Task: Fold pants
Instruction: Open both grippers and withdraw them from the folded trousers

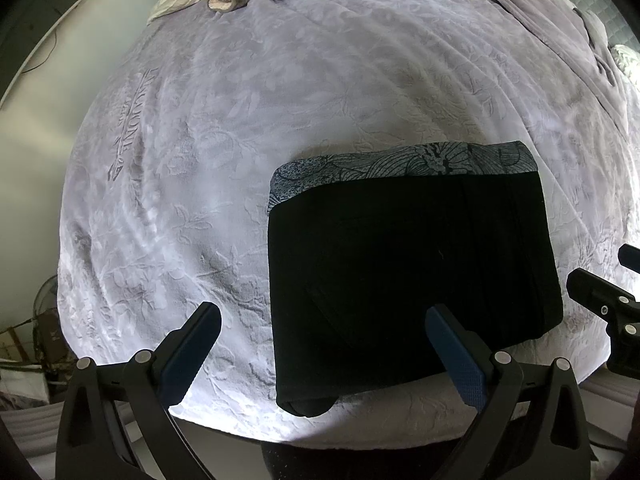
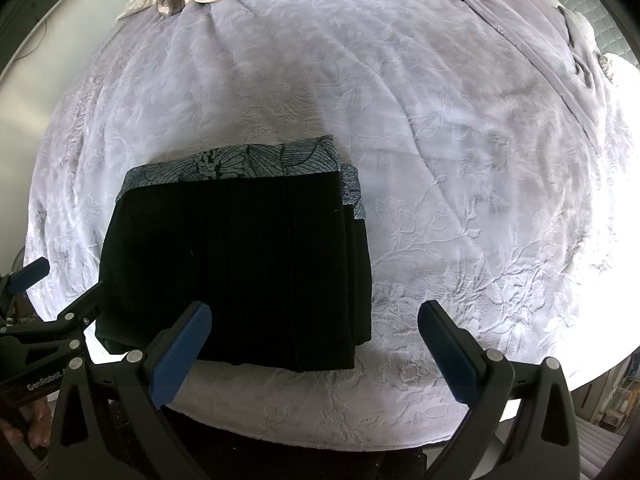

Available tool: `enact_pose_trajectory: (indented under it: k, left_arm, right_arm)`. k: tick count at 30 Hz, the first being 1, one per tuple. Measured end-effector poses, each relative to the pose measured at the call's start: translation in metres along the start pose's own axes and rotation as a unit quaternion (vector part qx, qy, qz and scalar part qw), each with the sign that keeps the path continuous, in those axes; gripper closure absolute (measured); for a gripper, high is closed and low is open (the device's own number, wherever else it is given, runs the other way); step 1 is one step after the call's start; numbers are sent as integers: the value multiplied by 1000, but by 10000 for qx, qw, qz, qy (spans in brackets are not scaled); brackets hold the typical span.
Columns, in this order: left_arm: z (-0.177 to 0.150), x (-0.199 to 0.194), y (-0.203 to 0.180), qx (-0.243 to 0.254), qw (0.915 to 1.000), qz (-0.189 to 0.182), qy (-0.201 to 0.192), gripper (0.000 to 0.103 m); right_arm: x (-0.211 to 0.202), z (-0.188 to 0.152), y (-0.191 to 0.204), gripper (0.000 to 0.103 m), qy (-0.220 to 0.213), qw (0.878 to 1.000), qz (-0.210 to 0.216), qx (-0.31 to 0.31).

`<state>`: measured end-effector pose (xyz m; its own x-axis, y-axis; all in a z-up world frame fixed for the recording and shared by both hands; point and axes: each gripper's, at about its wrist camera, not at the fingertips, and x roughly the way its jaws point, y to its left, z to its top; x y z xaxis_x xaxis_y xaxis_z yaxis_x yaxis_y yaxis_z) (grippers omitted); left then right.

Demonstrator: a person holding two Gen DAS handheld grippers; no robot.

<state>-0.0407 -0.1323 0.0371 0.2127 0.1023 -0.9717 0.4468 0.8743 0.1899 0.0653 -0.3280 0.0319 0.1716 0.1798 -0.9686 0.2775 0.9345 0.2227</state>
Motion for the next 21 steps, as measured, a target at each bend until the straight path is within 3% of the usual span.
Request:
enact_pose_trajectory:
  k: [21]
  left_arm:
    - [-1, -2, 1, -27, 10000, -33, -84, 0]
  right_arm:
    - [1, -2, 3, 0, 13, 10000, 4, 1]
